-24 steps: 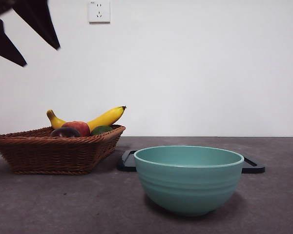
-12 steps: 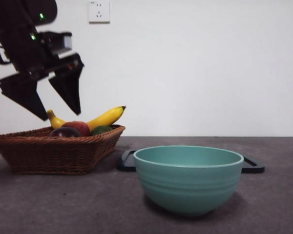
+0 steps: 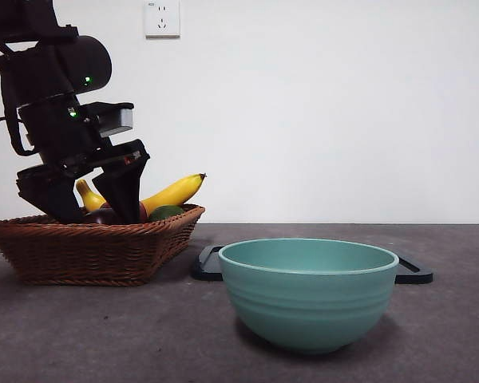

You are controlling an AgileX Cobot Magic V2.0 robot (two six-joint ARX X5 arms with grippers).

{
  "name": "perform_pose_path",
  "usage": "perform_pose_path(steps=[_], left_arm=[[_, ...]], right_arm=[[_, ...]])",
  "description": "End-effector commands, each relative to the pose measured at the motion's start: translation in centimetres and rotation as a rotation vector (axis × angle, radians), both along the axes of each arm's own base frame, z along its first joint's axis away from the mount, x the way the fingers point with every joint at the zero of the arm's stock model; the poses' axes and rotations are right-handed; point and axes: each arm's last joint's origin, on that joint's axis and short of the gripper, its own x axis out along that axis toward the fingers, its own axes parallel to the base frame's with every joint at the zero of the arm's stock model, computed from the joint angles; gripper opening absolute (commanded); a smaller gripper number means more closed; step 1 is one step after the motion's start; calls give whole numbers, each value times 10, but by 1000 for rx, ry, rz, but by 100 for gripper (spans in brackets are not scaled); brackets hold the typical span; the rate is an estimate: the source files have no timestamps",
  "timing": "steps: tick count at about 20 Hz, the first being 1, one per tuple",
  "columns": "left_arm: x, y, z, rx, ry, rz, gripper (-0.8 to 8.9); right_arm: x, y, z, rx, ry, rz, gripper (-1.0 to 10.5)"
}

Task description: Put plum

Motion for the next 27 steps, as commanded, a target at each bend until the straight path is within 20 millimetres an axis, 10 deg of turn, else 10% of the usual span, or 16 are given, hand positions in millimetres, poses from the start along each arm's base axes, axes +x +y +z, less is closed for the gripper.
perform_pose_path(steps=[1,13,21,27], left_arm=[[7,-4,-6,7,4,-15,423],[5,-3,1,1,-8,-15,245],[-35,-2,80,-192,-141,-84,246],[-92,-39,119,-326,-152,-315,246]], right_arm=[[1,1,5,8,-15,1,385],[1,1,5,8,-16,1,385],[1,1,5,8,-17,1,386],[3,1,6,12,-38,0,386]])
